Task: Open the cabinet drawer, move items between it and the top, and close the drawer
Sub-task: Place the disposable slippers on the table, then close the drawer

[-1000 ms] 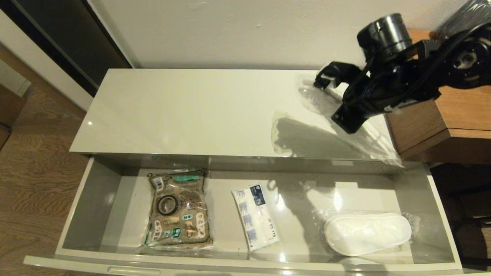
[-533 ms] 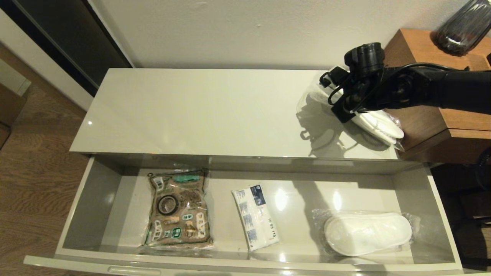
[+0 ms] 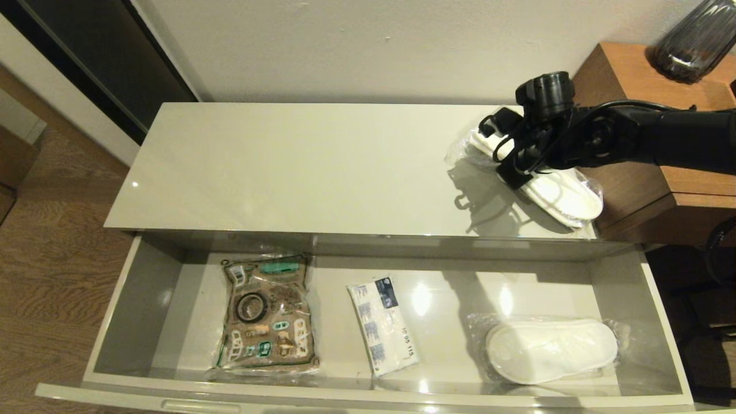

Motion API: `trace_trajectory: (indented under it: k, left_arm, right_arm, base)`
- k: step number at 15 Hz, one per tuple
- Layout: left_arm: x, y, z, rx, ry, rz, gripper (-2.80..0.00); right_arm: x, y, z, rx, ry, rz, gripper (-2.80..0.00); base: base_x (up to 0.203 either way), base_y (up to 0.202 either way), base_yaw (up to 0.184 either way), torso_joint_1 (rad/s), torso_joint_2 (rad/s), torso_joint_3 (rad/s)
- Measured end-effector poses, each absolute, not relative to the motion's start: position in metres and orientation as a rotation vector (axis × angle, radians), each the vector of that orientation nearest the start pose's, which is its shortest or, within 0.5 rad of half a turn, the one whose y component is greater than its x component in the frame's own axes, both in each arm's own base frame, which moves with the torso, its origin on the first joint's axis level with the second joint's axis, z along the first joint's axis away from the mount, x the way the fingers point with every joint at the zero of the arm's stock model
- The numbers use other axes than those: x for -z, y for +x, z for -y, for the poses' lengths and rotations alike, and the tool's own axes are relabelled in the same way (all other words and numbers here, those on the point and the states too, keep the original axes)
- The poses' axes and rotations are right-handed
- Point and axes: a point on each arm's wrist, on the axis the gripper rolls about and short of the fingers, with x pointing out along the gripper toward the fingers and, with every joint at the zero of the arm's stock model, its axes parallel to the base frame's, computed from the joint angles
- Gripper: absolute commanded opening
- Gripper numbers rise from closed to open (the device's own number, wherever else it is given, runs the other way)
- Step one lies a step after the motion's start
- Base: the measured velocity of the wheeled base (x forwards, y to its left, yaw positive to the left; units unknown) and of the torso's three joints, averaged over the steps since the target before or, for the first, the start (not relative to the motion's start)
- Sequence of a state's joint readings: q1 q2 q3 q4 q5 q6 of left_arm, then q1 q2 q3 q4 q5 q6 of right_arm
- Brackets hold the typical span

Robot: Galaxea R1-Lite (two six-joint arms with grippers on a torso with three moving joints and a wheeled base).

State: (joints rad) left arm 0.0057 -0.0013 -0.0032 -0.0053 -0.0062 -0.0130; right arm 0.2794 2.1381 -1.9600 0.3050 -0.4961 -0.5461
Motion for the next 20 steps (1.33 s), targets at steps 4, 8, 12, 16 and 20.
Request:
trace_trajectory:
  k: [4, 8, 12, 16, 20]
  left_arm:
    - [-0.077, -0.023, 0.000, 0.000, -0.013, 0.010, -2.80]
    - [-0.077, -0.023, 0.000, 0.000, -0.012, 0.010, -2.80]
    - [-0.077, -0.023, 0.000, 0.000, -0.012, 0.010, -2.80]
    - [-0.077, -0.023, 0.000, 0.000, -0.012, 0.010, -2.80]
    - [-0.077, -0.023, 0.000, 0.000, -0.012, 0.010, -2.80]
  right_arm:
    - [-0.273, 0.407, -0.109, 0.039, -0.735, -0.444, 0.00]
    - [-0.293, 0.378, -0.113, -0.056, -0.744, -0.459, 0.00]
    - [-0.302, 0.341, -0.131, -0.158, -0.745, -0.488, 0.00]
    - [-0.289, 0.292, -0.158, -0.285, -0.744, -0.558, 0.00]
    - [-0.265, 0.246, -0.168, -0.382, -0.783, -0.635, 0.00]
  base:
    - [0.000, 0.000, 0.000, 0.000, 0.00, 0.000]
    - [0.000, 0.000, 0.000, 0.000, 0.00, 0.000]
    - [0.000, 0.000, 0.000, 0.000, 0.00, 0.000]
    - [0.000, 0.000, 0.000, 0.000, 0.00, 0.000]
    - [0.000, 0.000, 0.000, 0.000, 0.00, 0.000]
